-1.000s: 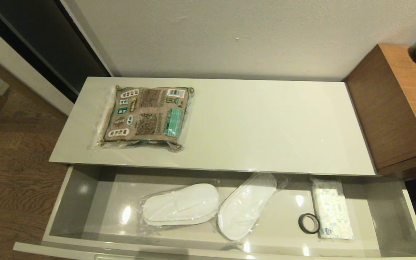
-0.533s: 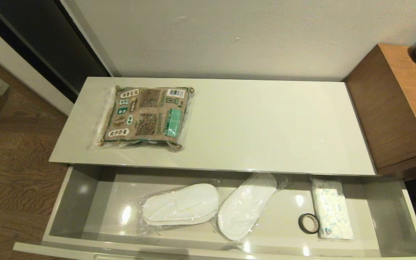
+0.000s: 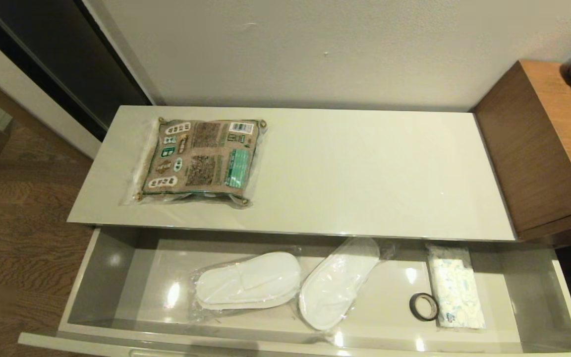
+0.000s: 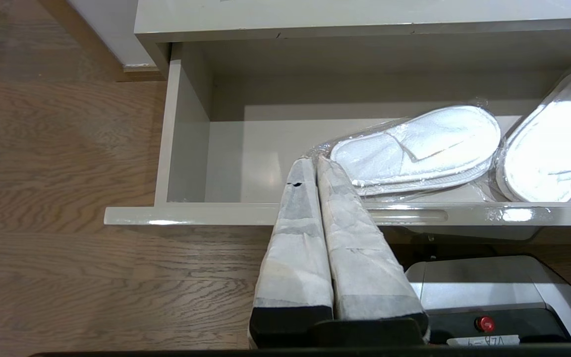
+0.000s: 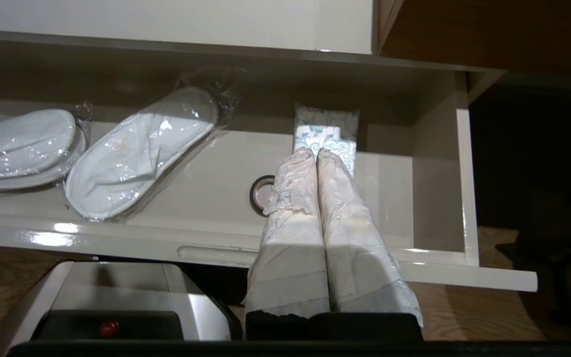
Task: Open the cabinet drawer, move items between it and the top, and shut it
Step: Pick up the solid drinks on the table
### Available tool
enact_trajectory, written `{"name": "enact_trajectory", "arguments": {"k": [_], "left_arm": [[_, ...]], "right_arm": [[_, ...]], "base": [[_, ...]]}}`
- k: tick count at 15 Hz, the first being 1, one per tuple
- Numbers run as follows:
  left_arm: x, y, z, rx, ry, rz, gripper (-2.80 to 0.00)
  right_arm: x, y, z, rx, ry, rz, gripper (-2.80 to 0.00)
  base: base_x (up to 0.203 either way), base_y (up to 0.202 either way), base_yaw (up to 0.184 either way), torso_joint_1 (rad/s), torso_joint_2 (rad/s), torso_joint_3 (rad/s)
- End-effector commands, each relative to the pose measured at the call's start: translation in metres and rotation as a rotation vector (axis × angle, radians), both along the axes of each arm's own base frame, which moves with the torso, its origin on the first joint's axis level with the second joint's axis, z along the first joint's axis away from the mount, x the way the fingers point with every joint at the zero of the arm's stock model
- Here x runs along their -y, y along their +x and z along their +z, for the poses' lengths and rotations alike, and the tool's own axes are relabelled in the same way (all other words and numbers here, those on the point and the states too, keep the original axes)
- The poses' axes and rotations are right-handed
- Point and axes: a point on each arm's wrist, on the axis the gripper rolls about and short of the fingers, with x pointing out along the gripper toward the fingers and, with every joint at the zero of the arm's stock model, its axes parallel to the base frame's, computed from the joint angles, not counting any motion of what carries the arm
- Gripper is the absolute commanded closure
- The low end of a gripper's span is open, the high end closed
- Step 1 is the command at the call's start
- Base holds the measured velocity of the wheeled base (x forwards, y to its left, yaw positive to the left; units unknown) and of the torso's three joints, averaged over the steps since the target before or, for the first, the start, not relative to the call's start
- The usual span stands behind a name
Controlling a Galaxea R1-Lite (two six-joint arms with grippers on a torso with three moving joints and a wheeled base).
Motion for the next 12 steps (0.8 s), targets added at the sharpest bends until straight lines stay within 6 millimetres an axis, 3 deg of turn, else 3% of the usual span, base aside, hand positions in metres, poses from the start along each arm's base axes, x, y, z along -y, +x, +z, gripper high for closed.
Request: {"name": "enact_trajectory", "arguments": {"k": [1,10,12], "left_arm": [[0.0000,0.0001,0.0000,-0.001,0.000,-0.001,0.00],[0.0000,0.0001,0.0000,-0.001,0.000,0.001,0.00],[0.0003,0.0001,0.0008,0.005,0.074,-0.014,0.00]], "right_arm": [[0.0001,0.0001,-0.0002,-0.005,0.013,-0.007,0.00],[0.0001,0.0001,-0.0001,-0.004,0.028,-0.007,0.00],[0.0001,0.0001,-0.0001,-0.004,0.028,-0.007,0.00]], "base": [[0.000,0.000,0.000,0.000,0.00,0.000],[0.000,0.000,0.000,0.000,0.00,0.000],[0.000,0.000,0.000,0.000,0.00,0.000]]}}
